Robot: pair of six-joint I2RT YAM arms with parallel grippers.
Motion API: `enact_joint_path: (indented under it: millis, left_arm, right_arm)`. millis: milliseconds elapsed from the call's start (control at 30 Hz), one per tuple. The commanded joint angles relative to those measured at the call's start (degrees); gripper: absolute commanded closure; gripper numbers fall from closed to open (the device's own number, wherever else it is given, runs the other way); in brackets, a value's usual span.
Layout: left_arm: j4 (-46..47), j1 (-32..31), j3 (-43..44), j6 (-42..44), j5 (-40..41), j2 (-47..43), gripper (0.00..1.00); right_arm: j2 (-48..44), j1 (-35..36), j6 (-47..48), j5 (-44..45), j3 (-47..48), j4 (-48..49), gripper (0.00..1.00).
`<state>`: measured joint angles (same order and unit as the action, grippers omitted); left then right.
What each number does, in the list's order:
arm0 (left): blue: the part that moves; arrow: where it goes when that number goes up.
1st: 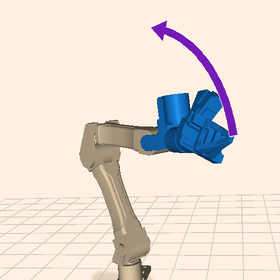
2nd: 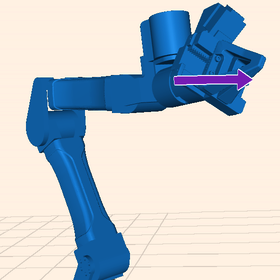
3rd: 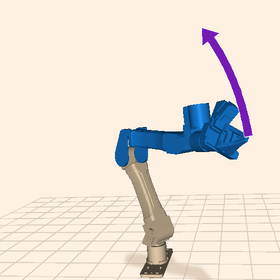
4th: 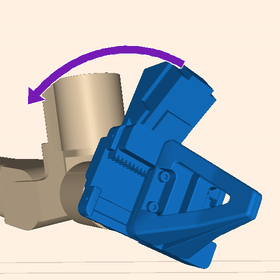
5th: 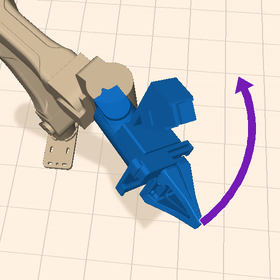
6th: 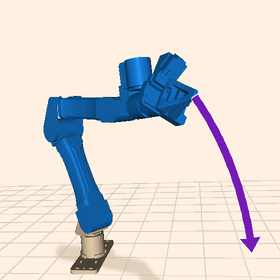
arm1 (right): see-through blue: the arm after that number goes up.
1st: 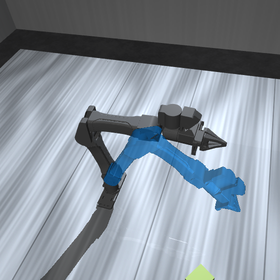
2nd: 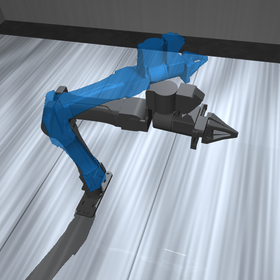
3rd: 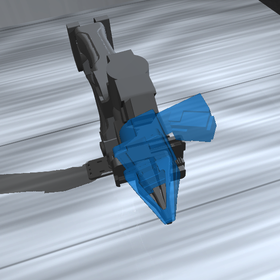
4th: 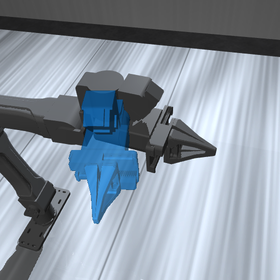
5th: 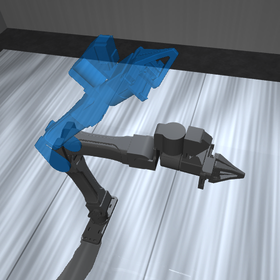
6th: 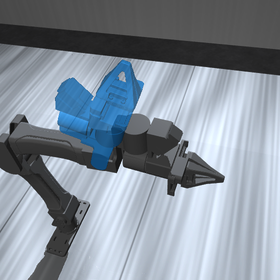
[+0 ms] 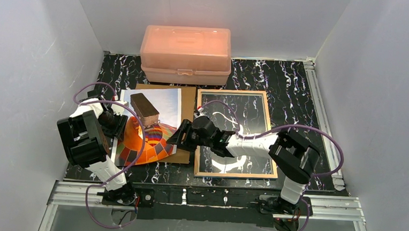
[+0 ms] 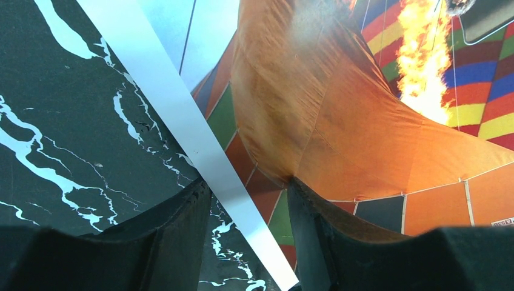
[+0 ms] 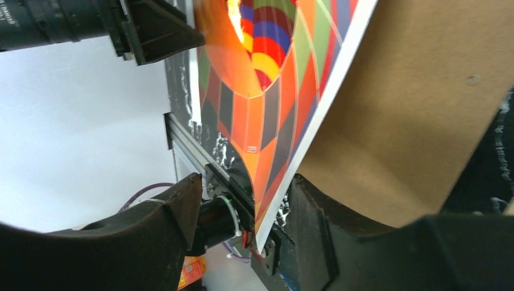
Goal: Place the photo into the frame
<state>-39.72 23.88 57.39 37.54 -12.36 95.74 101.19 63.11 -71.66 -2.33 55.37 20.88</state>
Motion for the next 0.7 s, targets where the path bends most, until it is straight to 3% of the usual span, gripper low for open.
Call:
enact_joint_path:
  millis: [0,133,367,533,667]
  left_arm:
    - [-0.63,-0.24,-0.97,1.19,-0.27,0.5,0.53]
    - [-1.9,-0.32,-0.35,0.71,-1.52,-0.41,0.53]
    - [-1.37,-0.42,-1.42,0.45,-1.98,-0.33,0.53]
    - [-3.87,-0.42,0.04,-0.76,-4.5,-1.58,0.51]
    - [-11.83,-0.41,5.85,-1.6,-8.29,-4.33,0.42]
  right_arm:
    - [-1.27,-1.15,0.68,1.75,-0.03,-2.52,0.44]
    - [1.8,-1.57,1.24,-0.95,2.22,-3.43,0.56]
    - [4.27,-1.54,1.26,-3.11,3.84,-3.57,0.64]
    - [5.22,-1.67,3.49,-3.69,7.8,-6.97,0.95]
    - [2.19,-1.59,10.31,-1.08,13.39,-15.74,0.99]
